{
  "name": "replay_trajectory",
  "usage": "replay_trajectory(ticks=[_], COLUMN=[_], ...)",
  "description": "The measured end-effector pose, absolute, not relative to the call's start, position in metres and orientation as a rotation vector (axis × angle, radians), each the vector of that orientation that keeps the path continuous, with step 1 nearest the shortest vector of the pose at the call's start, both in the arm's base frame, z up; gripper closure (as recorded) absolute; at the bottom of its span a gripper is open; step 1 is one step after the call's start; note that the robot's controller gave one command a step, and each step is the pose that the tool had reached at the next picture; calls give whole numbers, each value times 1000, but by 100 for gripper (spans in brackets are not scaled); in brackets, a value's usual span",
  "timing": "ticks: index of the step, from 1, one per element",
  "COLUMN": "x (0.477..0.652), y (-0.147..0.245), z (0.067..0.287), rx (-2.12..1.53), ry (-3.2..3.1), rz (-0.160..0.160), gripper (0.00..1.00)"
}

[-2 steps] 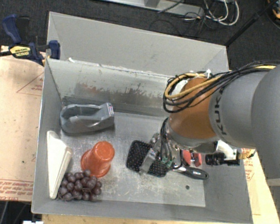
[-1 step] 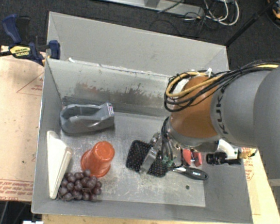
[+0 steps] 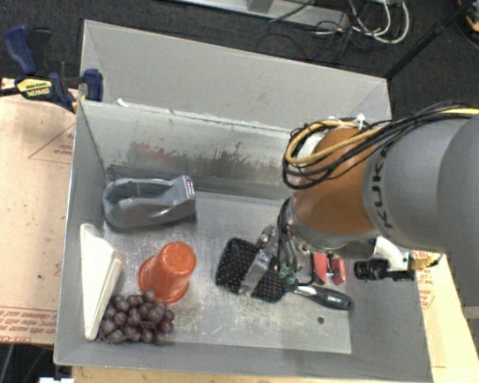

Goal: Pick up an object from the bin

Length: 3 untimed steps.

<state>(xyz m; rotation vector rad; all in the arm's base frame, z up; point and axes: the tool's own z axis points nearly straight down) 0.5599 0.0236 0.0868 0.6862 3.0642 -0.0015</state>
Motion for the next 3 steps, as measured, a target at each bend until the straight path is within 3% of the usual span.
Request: replay_trajectory(ticks=[3], x=[559], y=[24], z=[127], rx=[684], ry=[3067], rz=[1], gripper=[100])
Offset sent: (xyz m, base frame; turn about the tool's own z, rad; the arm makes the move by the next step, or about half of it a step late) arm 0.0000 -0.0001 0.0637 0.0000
